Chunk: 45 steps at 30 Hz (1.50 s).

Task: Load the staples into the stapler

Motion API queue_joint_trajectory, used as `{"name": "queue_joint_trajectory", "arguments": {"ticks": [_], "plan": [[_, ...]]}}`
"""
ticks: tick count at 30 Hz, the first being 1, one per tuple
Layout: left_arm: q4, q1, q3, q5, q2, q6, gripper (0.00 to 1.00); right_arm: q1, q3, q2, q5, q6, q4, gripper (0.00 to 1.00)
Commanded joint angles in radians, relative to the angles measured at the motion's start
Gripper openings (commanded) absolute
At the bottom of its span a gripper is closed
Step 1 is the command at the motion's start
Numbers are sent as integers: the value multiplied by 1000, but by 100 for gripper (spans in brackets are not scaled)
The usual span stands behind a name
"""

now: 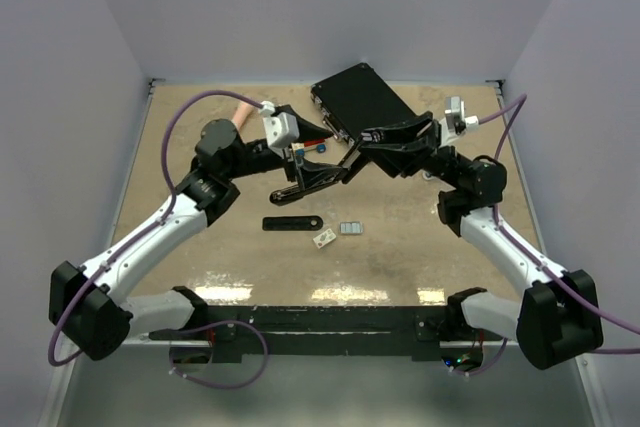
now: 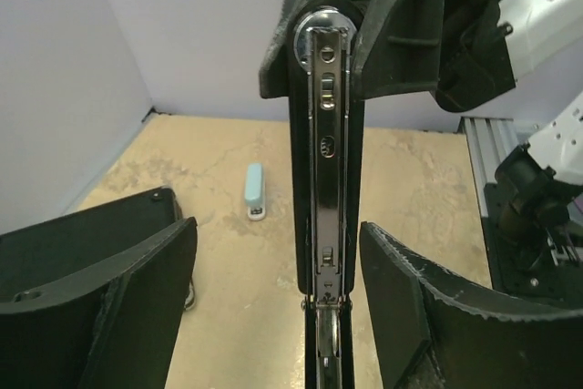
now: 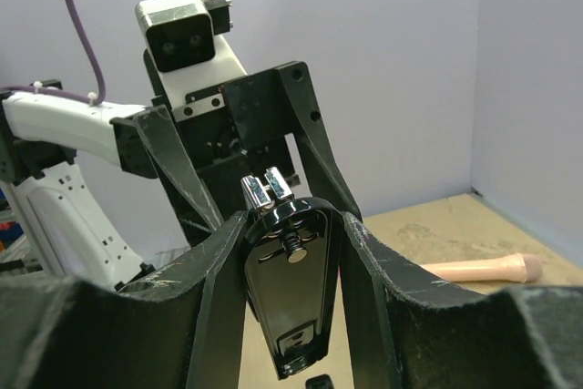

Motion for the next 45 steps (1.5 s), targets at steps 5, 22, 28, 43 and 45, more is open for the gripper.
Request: {"name": "queue_joint_trajectory", "arguments": {"ticks": [5,22,28,43,45], "plan": [[0,-80,130,126,88,161,67,11,-4,-62,36,-17,289,0],[80,-97,99,111,127,44,0,26,-27,-52,15,-53,231,0],[-200,-69,112,8,90,184,0,26,-80,-98,18,-151,26,40],[-935,18,128,-343,124,472,0,24,-73,-347,354,-639,-915,83],[-986,17,141,-403,179,477,0,24,-80,-354,378,-641,-941,84]]}}
